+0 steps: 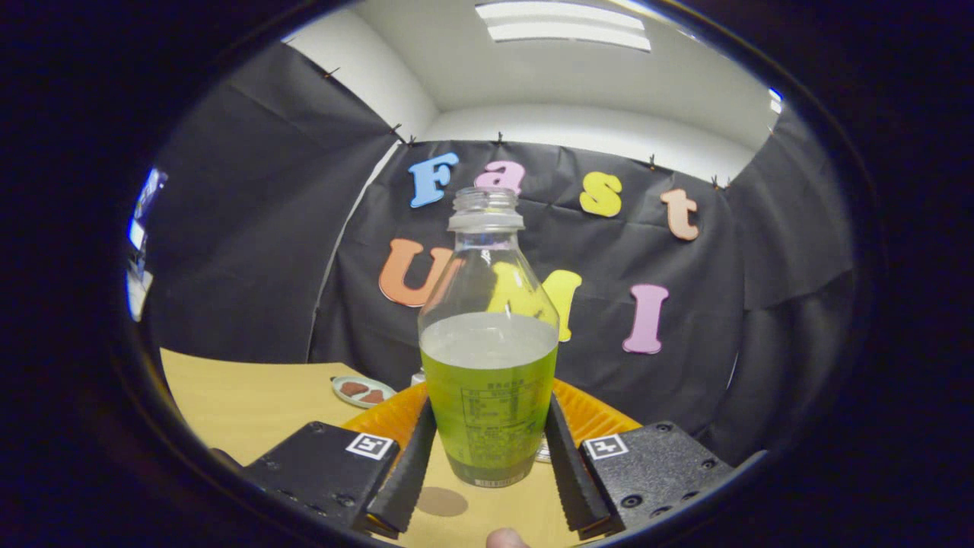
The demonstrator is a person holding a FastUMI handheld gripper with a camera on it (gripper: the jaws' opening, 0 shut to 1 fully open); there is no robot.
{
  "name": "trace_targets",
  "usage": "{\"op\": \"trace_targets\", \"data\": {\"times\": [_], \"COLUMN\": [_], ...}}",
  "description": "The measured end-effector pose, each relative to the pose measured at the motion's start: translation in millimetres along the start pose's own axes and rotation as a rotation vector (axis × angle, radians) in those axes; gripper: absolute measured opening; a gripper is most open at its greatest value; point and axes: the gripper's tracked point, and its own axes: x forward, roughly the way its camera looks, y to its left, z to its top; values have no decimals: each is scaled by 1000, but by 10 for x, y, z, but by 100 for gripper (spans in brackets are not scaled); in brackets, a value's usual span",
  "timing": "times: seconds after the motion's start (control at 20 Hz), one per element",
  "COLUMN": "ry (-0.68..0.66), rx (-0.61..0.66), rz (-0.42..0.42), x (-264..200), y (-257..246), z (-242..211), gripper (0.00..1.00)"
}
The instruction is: Take the bottle from table, then pour the juice into the cup, finally place the bottle on the coaster
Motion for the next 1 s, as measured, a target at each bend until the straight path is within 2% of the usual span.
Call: {"op": "trace_targets", "data": {"times": [0.2, 0.35, 1.0], "ry": [75, 121, 286], "rx": [111, 141, 161], "rz": [28, 31, 79], "x": [414, 635, 1181], "y": [18, 31, 363], "z": [-372, -709, -1960], "gripper": [77, 77, 77]}}
